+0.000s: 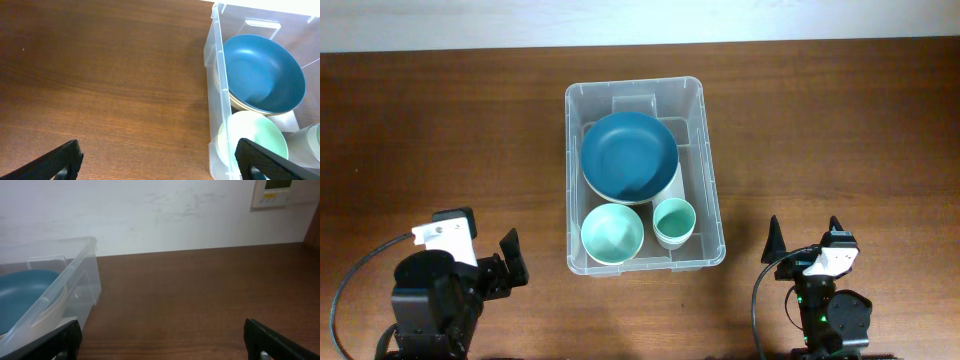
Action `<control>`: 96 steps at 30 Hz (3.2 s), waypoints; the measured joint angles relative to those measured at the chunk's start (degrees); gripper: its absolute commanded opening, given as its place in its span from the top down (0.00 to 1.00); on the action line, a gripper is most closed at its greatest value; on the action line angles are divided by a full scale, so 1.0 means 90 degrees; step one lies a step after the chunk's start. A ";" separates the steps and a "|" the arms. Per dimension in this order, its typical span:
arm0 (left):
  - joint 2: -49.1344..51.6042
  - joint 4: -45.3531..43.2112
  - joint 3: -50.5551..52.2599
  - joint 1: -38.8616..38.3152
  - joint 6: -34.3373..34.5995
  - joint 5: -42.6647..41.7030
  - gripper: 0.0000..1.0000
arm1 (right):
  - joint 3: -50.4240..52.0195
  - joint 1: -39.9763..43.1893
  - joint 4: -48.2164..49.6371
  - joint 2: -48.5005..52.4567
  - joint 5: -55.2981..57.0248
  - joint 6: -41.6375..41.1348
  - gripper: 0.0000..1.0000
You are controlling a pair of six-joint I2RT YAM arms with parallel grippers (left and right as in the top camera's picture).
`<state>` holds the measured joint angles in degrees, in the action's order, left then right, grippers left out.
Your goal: Pack container
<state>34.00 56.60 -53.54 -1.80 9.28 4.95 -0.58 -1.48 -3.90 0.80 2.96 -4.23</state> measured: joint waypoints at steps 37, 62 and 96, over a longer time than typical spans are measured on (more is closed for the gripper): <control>-0.1018 -0.1168 0.1394 0.0000 -0.0593 -0.0172 0.00 | 0.0000 0.0002 -0.0002 0.0000 0.0002 0.0000 0.01; -0.3689 -0.5872 0.5846 -0.0359 -0.1654 -0.0177 0.00 | 0.0000 0.0000 -0.0002 0.0000 0.0000 0.0000 0.01; -0.3689 -0.5787 0.5850 -0.0279 -0.1596 -0.0367 0.00 | 0.0000 0.0000 -0.0002 0.0000 0.0000 0.0005 0.01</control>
<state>0.80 4.51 -0.89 -4.32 -5.08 1.65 -0.58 -1.48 -3.92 0.80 2.96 -4.19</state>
